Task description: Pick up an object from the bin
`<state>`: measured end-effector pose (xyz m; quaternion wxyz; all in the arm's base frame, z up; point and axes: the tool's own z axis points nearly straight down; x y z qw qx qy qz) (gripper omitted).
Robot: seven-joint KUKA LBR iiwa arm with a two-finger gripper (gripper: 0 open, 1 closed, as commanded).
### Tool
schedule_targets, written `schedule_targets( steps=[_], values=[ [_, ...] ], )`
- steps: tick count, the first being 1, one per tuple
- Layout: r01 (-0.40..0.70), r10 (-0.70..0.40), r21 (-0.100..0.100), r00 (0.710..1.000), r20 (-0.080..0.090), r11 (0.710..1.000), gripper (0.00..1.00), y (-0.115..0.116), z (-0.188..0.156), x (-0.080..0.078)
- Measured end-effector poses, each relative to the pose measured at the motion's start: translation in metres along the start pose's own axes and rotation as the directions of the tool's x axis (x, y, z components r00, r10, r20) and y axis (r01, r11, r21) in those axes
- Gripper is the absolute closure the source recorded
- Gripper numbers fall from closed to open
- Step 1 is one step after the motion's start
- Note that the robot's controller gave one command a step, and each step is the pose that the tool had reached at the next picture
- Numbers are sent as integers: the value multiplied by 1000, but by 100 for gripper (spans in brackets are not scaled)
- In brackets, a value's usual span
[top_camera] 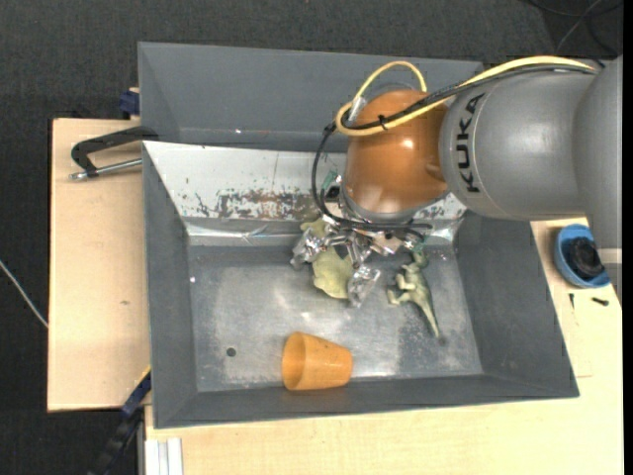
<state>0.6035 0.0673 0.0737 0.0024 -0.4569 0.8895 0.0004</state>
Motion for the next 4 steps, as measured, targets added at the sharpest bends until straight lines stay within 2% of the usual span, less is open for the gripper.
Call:
schedule_targets(
  steps=[1,2,3,4],
  values=[
    [0,0,2,1000,2,1000,100,-1,-2,-1],
    [-3,3,1,1000,2,1000,100,-1,-4,-3],
    [-5,5,6,1000,5,1000,100,-2,-67,-6],
    [-7,7,4,1000,3,1000,100,-3,-88,-9]
  ],
)
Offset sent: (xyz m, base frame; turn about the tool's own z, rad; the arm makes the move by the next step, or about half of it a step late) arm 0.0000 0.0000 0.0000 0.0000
